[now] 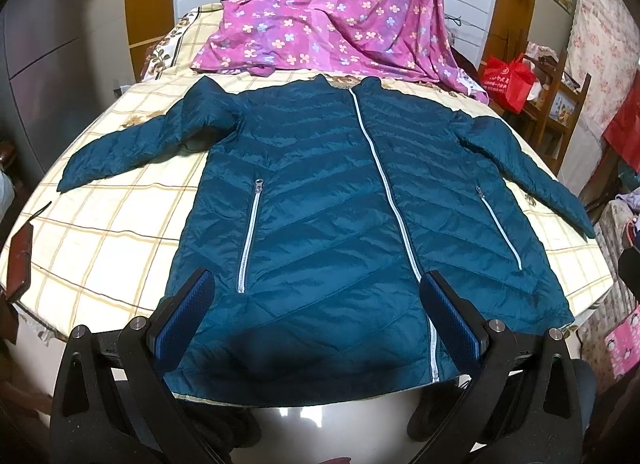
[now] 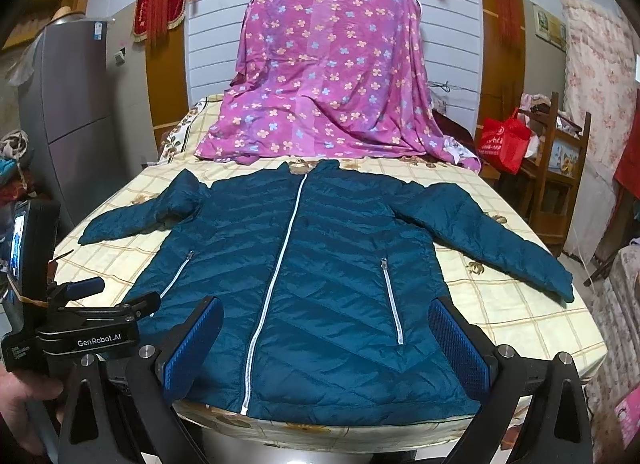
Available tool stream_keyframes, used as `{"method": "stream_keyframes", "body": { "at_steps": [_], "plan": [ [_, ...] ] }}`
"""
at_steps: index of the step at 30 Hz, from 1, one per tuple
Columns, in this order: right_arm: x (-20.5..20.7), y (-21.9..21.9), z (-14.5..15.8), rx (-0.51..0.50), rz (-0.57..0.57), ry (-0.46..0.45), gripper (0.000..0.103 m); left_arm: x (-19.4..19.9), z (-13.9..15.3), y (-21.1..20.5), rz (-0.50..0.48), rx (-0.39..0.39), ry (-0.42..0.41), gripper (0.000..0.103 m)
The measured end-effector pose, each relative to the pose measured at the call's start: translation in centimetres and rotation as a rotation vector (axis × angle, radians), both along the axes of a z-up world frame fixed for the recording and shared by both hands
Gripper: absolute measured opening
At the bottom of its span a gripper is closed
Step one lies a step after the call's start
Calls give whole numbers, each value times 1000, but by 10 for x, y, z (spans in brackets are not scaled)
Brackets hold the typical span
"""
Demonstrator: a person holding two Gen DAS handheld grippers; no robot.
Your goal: Fold large clothes
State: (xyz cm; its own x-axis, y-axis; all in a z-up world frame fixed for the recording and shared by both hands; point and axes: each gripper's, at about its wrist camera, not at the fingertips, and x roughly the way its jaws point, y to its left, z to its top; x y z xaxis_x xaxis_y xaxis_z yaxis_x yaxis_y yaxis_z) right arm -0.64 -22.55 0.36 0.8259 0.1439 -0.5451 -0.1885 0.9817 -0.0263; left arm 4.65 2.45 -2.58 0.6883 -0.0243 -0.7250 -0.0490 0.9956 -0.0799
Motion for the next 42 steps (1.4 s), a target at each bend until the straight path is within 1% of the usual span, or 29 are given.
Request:
{"method": "stream_keyframes", "body": {
  "at_steps": [14, 21, 24, 28, 31, 33, 36, 40, 42],
  "plan": [
    [-15, 4, 10, -3, 8, -28, 102, -10, 9, 1, -1, -2, -19, 103],
    [-15, 4, 13, 3, 13, -33, 102, -10, 13, 2, -1, 0, -26, 103],
    [-9, 5, 14, 2, 15, -29, 102, -3, 11, 3, 6, 4, -13, 103],
    [5, 4, 9, -3, 8, -16, 102, 10, 6, 9, 18, 13, -2, 103],
    [19, -1, 3, 12, -2, -9, 102, 25, 2, 14, 27, 23, -1, 103],
    [33, -2, -1, 12, -13, -5, 102, 41, -2, 19, 43, 43, 4, 103],
    [59, -1, -5, 16, -24, -3, 102, 63, -3, 25, 57, 42, 3, 103],
    [96, 6, -8, 0, -32, -25, 102, 94, 2, 25, 68, 102, -38, 103],
    [115, 10, -8, 9, -36, -40, 102, 116, 1, 26, 89, 135, -51, 103]
  ]
}}
